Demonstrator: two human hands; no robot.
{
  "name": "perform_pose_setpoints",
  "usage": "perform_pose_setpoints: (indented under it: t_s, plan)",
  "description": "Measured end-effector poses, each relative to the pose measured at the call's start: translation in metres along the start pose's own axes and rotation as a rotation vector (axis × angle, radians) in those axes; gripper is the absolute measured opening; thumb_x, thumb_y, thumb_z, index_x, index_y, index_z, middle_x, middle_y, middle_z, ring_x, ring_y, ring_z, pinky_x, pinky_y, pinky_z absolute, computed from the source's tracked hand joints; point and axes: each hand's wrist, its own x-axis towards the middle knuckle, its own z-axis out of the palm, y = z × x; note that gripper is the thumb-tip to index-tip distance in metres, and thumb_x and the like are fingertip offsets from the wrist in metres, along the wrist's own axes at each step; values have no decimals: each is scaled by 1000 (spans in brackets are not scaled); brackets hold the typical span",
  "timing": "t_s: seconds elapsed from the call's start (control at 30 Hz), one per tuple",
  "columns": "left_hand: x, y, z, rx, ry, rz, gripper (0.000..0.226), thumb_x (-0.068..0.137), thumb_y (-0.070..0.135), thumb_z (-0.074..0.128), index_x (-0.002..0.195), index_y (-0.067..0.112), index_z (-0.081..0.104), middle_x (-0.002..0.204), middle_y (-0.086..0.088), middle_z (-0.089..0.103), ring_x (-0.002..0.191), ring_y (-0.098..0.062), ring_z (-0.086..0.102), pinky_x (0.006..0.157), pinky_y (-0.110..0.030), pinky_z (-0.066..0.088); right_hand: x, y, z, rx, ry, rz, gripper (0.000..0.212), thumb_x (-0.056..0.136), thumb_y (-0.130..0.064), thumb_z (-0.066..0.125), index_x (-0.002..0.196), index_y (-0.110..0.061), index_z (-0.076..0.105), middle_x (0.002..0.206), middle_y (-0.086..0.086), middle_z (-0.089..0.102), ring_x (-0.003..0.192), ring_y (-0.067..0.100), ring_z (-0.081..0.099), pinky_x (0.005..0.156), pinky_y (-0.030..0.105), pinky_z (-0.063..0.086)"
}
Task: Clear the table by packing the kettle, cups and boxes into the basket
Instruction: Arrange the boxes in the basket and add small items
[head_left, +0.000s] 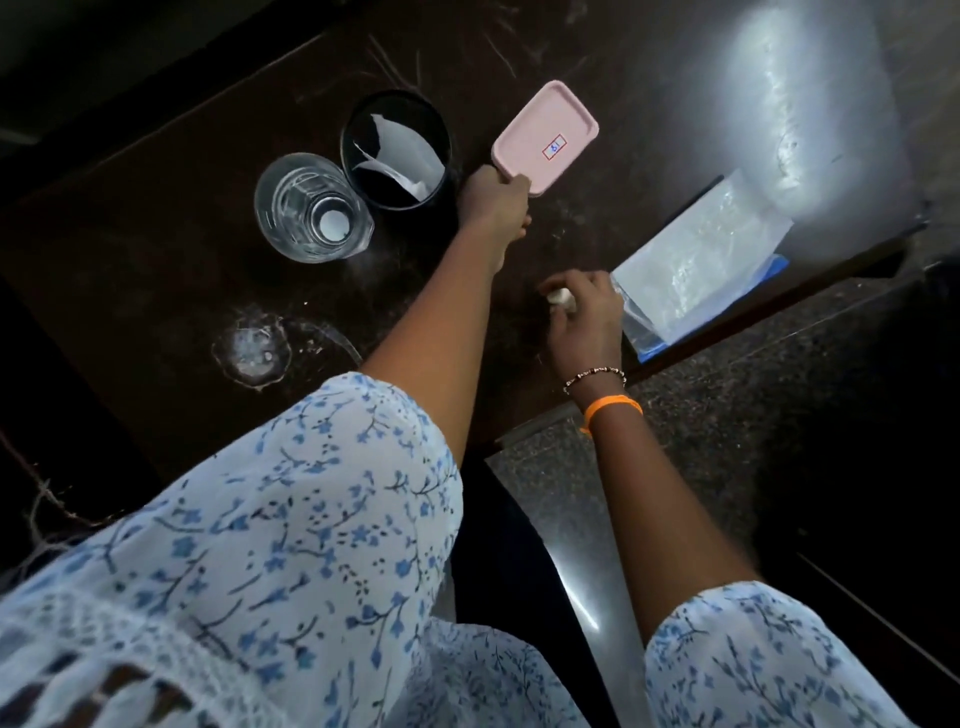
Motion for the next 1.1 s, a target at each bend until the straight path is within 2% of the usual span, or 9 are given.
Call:
perform_pose_setpoints:
  t_s: [0.13,0.2,0.33,0.43,0.5,0.63,0.8,0.9,1.1]
  plan:
    - [-24,-20,-17,38,-47,26,9,92,15,48,88,11,55,89,-7,60,83,-20,59,85,-41,54,-13,-3,-3,36,18,29,30,73,11,51,94,-4,66,102,21,60,101,36,53,92,37,38]
    - [-44,-35,-31,40,-50,44,15,90,15,50,76,14,52,89,-12,63,89,-26,61,89,-46,51,-21,-7,-2,63,45,55,29,75,10,51,96,-3,65,106,20,62,105,36,54,95,40,39]
    - [-85,-68,-74,-6,-39,67,10,86,12,52,75,11,52,95,-21,66,96,-35,65,90,-49,50,-40,-24,6,179,106,144,28,85,5,47,110,0,58,119,18,61,114,31,54,98,31,37]
    - [-117,-93,-119,-140,-9,85,27,84,5,55,61,16,45,87,-16,65,80,-20,69,79,-37,58,-58,-47,18,213,99,185,23,91,-7,45,112,-4,55,108,19,65,99,31,60,81,29,39]
    - [-137,-108,-155,-212,35,85,27,80,5,58,58,15,46,92,-18,67,82,-17,70,77,-33,60,-73,-67,29,159,47,99,19,91,-11,47,108,-6,55,99,17,66,87,30,59,73,29,37]
    - [-171,-139,-237,-310,200,36,27,72,8,63,50,17,51,84,-10,71,88,-19,71,85,-46,57,-106,-123,60,129,-69,-114,14,89,-7,51,101,-5,59,88,6,62,76,17,51,66,16,31]
    - [-201,-175,-344,-539,395,31,23,77,1,63,62,17,56,79,-3,67,85,-15,70,69,-23,59,-148,-203,115,100,-259,-277,15,88,-6,55,100,-5,63,89,3,62,78,13,51,70,22,37]
    - [-218,-191,-406,-638,492,60,20,78,2,63,77,21,54,92,-4,65,96,-22,67,68,-21,58,-174,-249,151,109,-350,-371,14,88,-6,57,100,-6,63,93,4,65,80,13,54,73,25,42]
    - [-245,-218,-518,-497,753,82,20,63,24,58,80,30,51,84,10,64,82,-11,63,86,-45,55,-218,-324,214,113,-464,-515,12,87,-8,57,96,-13,63,84,-5,61,72,9,53,64,10,40]
